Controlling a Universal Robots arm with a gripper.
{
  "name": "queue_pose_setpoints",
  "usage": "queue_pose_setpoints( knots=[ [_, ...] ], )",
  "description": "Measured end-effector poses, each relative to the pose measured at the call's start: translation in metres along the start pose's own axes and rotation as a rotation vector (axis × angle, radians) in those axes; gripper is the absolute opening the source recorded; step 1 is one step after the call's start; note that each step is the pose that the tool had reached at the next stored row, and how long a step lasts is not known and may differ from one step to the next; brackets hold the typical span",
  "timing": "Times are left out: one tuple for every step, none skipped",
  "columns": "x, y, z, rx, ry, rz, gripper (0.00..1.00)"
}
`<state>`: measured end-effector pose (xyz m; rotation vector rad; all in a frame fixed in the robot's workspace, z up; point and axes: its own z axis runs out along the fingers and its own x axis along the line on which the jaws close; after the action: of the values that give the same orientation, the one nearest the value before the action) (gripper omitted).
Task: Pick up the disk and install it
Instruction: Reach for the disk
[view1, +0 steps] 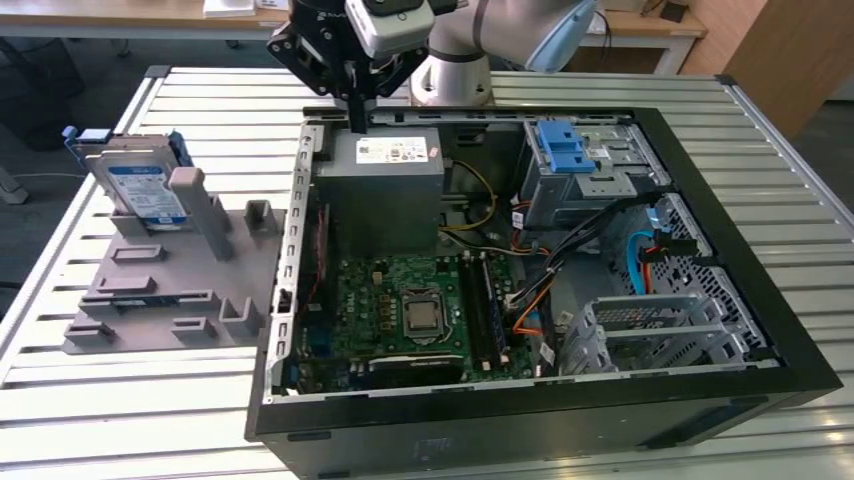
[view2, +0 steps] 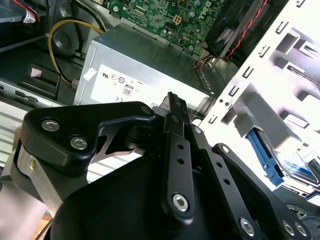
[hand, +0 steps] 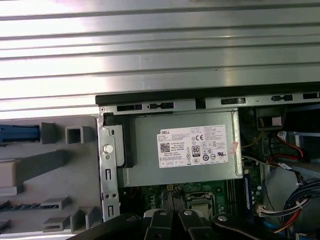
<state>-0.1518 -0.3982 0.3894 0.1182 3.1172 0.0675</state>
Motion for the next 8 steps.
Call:
queue_pose_setpoints(
  knots=[
    [0.0, 0.0, 0.0, 0.0001, 0.0, 0.0, 0.11],
    [0.0001, 0.0, 0.0, 0.0, 0.0, 0.0, 0.11],
    [0.0001, 0.0, 0.0, 0.0, 0.0, 0.0, 0.11],
    [0.0001, 0.0, 0.0, 0.0001, 0.0001, 0.0, 0.11],
    [0.0001, 0.0, 0.0, 0.0001, 0.0001, 0.0, 0.11],
    [0.0001, 0.0, 0.0, 0.0, 0.0, 0.0, 0.11],
    [0.0001, 0.0, 0.0, 0.0001, 0.0001, 0.0, 0.11],
    [0.0002, 0.0, 0.0, 0.0, 0.0, 0.0, 0.11]
  ],
)
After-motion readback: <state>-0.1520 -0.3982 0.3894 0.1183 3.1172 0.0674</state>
